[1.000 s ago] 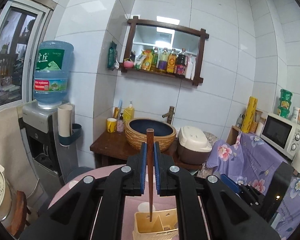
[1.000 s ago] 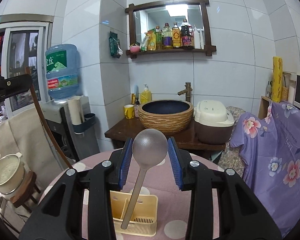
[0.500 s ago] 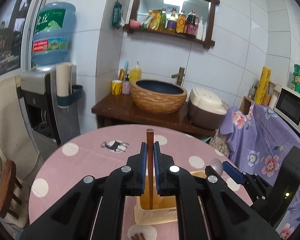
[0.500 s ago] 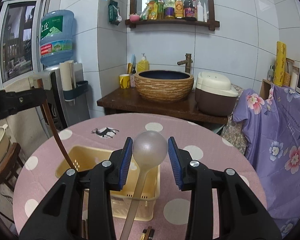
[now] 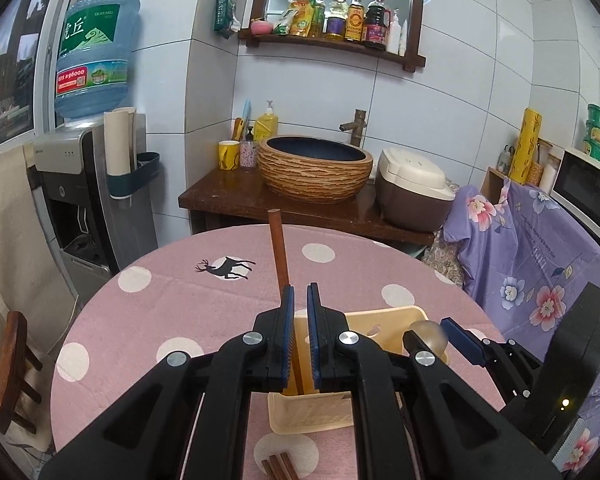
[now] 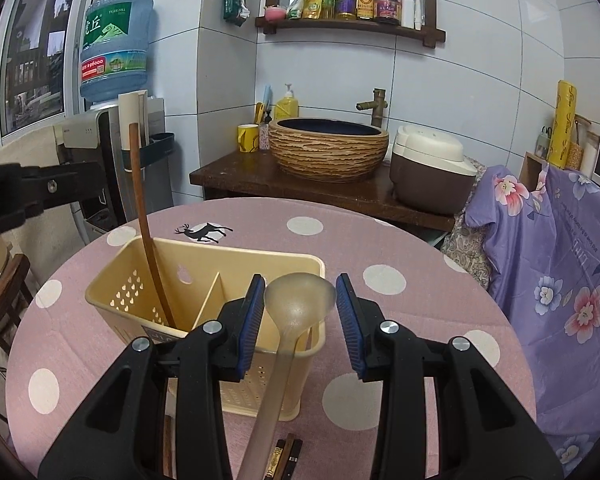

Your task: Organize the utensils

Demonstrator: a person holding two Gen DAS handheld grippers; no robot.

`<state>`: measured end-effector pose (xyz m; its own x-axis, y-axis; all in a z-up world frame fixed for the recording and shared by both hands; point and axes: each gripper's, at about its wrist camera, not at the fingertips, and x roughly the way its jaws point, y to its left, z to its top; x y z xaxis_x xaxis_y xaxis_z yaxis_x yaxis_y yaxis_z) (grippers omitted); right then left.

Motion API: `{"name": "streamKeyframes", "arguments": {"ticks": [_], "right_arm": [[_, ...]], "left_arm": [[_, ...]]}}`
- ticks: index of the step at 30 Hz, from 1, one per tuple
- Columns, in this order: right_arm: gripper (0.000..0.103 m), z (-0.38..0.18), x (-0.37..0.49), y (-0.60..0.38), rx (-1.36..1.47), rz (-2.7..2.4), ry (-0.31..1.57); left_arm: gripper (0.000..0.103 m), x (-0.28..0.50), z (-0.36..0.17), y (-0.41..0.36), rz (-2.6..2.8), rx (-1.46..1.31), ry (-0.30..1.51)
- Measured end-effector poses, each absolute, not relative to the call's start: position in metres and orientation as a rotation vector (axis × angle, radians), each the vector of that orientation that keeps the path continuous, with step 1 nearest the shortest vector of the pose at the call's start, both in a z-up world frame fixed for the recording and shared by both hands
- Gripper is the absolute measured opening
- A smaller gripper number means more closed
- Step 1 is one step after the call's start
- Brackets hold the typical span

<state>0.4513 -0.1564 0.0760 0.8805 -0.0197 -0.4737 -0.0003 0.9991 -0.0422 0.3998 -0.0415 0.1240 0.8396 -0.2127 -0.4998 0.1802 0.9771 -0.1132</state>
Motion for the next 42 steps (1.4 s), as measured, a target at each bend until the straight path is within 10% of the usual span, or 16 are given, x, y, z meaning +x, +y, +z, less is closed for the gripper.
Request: {"name": "streamKeyframes", "arguments": {"ticks": [3,7,16,42], "right_arm": [[0.042,0.075,0.449,-0.158,-0.036,-0.010,0.490],[0.074,0.078,0.439,-0.160,-0.036,-0.009,0.458],[0.082,0.078,0.411,-0.170,-0.036,-0.018,0.429],[0.083,0.019,0.306,-0.211,0.027,-0.054,0.589]], "left_arm": [[0.011,0.396,0.123,-0.042,-0.210,-0.059,0.536],[0.059,0.384,0.124,-0.040,-0.212,-0.060,0.511],[0.079,0.350,0.122,-0.024,-0.204,-0.098,0.458],[0.090,0.282,0.025,0.023,-0.128,-0.081,0.646]]}}
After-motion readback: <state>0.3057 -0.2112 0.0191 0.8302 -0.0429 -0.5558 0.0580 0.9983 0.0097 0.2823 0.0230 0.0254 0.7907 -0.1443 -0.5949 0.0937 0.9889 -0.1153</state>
